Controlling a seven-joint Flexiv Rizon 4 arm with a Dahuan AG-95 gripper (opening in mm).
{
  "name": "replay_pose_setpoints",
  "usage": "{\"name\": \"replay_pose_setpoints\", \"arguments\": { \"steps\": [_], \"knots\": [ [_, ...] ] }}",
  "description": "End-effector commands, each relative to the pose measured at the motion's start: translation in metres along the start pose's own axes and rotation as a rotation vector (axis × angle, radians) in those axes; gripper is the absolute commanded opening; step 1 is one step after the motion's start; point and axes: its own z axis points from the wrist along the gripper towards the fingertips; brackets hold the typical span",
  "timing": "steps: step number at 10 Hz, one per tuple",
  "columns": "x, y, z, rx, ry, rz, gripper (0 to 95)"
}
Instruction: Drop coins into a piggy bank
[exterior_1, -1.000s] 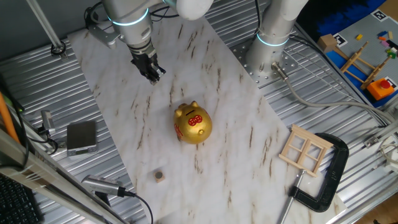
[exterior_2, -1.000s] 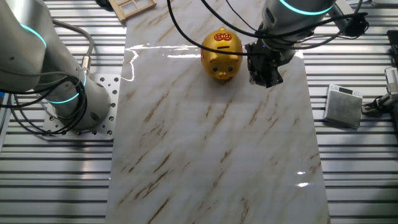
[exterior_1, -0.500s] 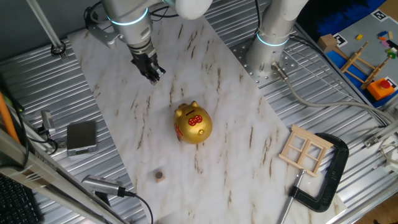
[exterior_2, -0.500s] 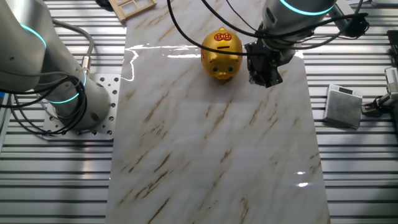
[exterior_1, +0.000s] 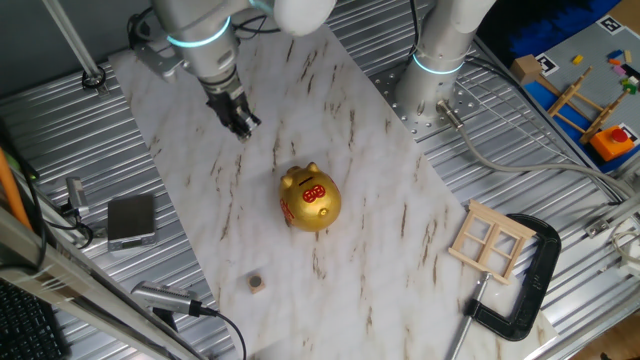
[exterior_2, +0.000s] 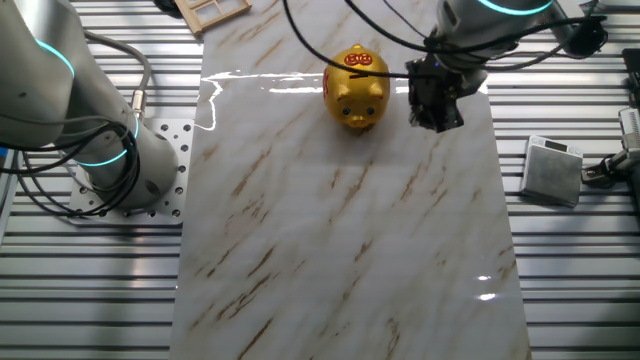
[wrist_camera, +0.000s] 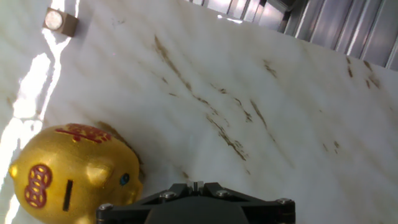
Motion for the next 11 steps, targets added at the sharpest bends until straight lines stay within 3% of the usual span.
{"name": "replay_pose_setpoints", "arguments": {
  "steps": [1, 3, 5, 8, 11],
  "knots": [
    [-0.021, 0.014, 0.008, -0.02, -0.01, 0.02, 0.0],
    [-0.051, 0.032, 0.012, -0.02, -0.008, 0.049, 0.0],
    [-0.069, 0.044, 0.019, -0.017, -0.003, 0.06, 0.0],
    [-0.086, 0.062, 0.031, -0.018, -0.005, 0.099, 0.0],
    [-0.094, 0.073, 0.037, -0.017, -0.006, 0.119, 0.0]
  ]
}}
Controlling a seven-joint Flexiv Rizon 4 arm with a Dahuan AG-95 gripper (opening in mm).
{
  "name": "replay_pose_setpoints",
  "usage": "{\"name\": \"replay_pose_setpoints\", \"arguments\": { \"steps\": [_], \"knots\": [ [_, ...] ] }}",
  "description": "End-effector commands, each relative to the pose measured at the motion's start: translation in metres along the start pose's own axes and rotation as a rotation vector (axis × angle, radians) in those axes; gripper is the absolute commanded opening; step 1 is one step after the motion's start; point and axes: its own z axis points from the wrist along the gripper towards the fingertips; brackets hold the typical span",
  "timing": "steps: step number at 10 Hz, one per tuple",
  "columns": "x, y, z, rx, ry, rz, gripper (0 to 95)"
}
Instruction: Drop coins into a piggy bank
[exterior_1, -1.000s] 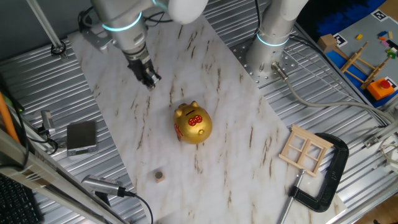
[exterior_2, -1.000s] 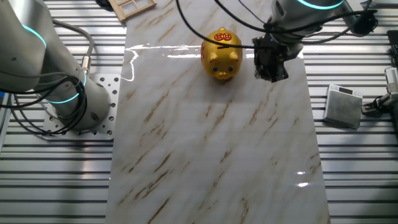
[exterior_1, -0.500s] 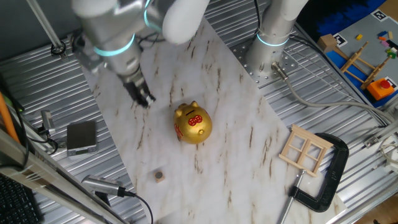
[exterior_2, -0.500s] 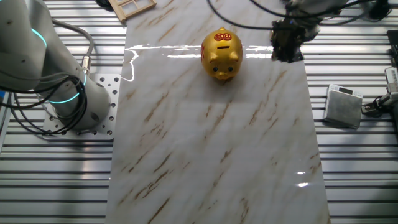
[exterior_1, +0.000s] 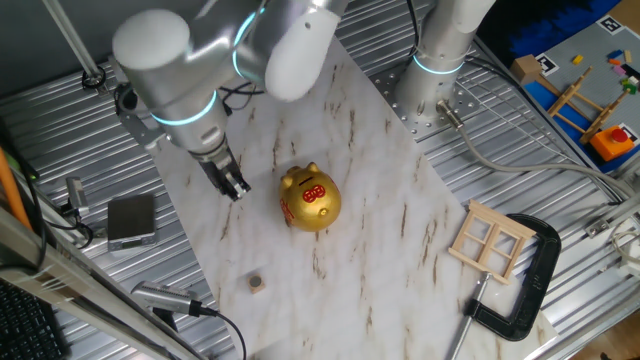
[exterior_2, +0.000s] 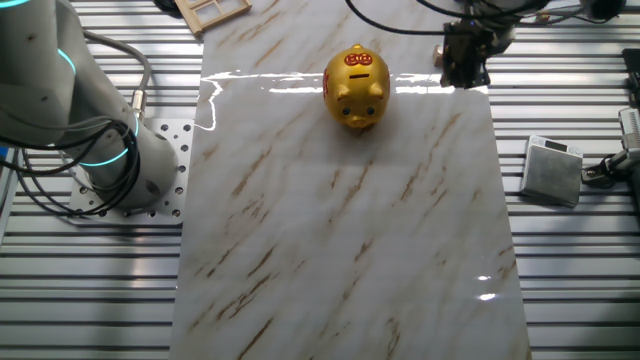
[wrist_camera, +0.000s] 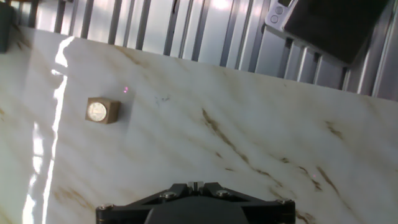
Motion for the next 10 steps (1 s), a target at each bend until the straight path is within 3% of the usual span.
{"name": "replay_pose_setpoints", "arguments": {
  "steps": [1, 10],
  "knots": [
    [-0.0019, 0.0013, 0.0013, 0.0, 0.0, 0.004, 0.0],
    [-0.0018, 0.0013, 0.0013, -0.019, 0.008, 0.023, 0.0]
  ]
}}
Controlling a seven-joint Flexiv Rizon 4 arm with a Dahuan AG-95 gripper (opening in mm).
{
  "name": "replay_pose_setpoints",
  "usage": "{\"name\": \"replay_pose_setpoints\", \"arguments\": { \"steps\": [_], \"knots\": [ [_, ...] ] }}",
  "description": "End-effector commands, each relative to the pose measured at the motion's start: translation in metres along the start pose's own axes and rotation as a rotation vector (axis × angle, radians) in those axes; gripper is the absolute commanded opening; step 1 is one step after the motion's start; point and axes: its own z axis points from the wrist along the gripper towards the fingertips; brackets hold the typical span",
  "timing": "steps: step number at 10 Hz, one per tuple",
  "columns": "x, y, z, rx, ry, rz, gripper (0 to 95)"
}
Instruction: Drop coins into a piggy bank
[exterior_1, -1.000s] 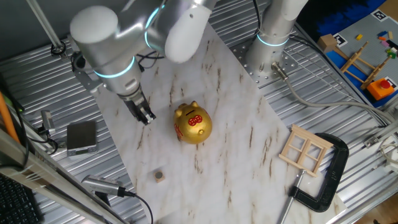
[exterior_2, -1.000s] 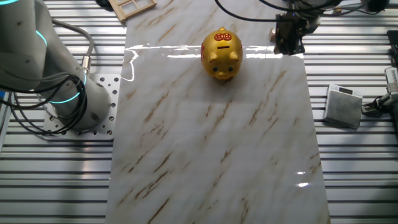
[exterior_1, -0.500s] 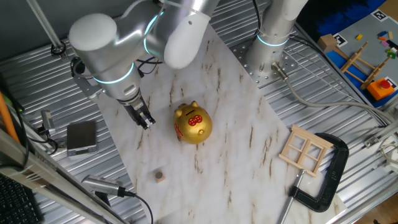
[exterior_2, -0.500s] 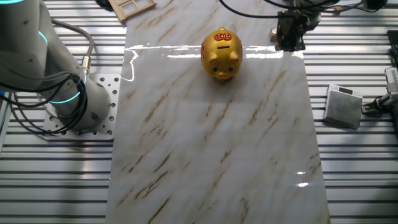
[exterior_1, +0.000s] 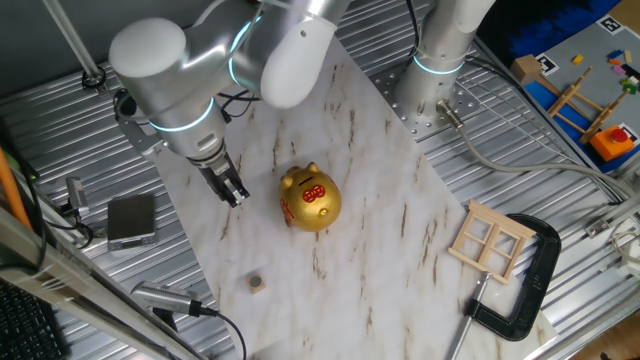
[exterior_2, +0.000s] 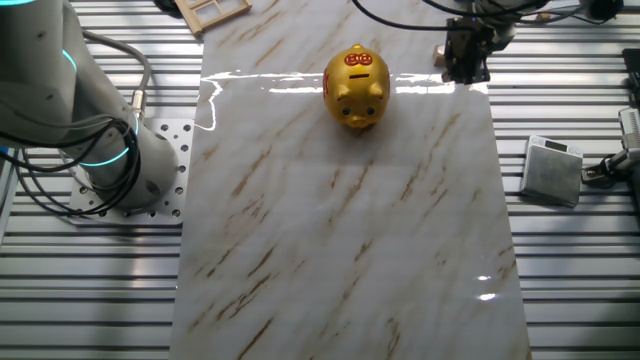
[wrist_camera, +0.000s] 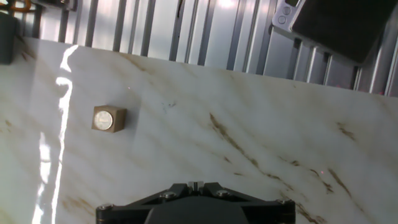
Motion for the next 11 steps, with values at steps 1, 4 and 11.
{"name": "replay_pose_setpoints", "arguments": {
  "steps": [1, 4, 11],
  "knots": [
    [0.001, 0.0, -0.001, -0.001, 0.001, 0.011, 0.0],
    [-0.005, 0.005, 0.003, -0.042, -0.012, 0.032, 0.0],
    [-0.021, 0.037, 0.028, -0.065, -0.029, 0.071, 0.0]
  ]
}}
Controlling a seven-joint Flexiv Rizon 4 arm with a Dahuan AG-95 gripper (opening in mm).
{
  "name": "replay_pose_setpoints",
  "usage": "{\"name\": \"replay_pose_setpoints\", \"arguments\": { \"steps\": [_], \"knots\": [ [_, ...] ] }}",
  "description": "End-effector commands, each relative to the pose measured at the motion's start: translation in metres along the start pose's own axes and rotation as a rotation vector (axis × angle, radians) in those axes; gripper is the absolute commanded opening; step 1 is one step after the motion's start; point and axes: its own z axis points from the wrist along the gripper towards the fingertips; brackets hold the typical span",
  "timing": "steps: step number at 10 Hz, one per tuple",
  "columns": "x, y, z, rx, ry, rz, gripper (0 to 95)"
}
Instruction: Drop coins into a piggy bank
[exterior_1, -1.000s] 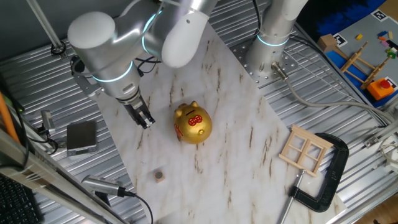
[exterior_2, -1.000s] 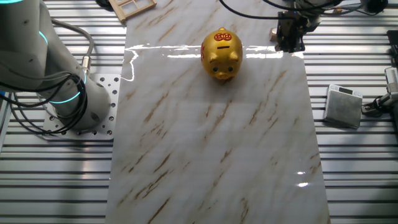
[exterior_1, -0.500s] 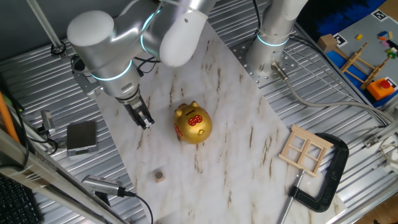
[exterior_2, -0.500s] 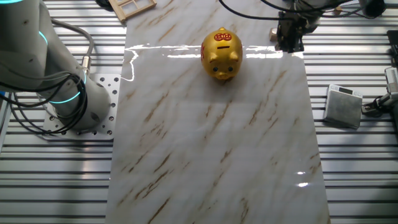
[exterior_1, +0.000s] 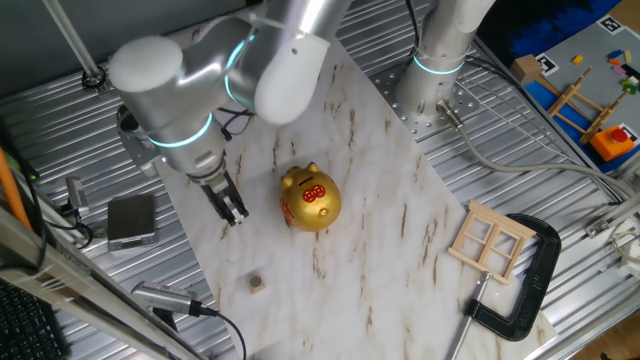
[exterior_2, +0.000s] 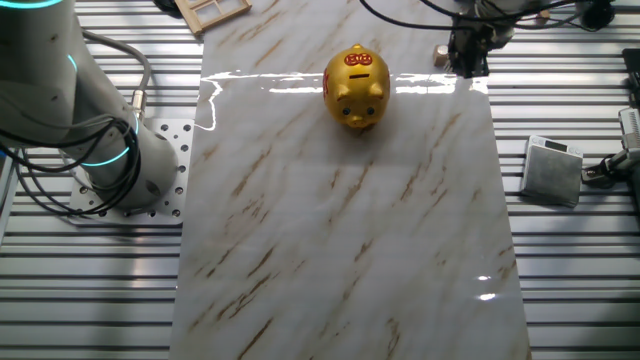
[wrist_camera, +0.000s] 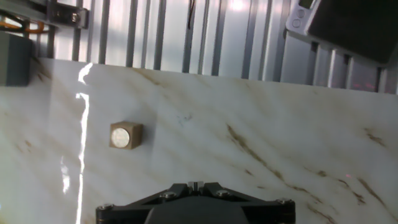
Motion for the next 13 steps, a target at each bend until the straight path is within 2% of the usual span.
{"name": "replay_pose_setpoints", "arguments": {
  "steps": [1, 2, 3, 7, 10, 13],
  "knots": [
    [-0.002, 0.007, 0.007, -0.002, -0.006, 0.012, 0.0],
    [-0.003, 0.009, 0.009, -0.004, -0.007, 0.017, 0.0],
    [-0.006, 0.021, 0.016, -0.01, -0.01, 0.035, 0.0],
    [-0.01, 0.046, 0.028, -0.008, -0.025, 0.062, 0.0],
    [-0.013, 0.057, 0.034, -0.008, -0.034, 0.078, 0.0],
    [-0.013, 0.058, 0.033, -0.006, -0.038, 0.073, 0.0]
  ]
}}
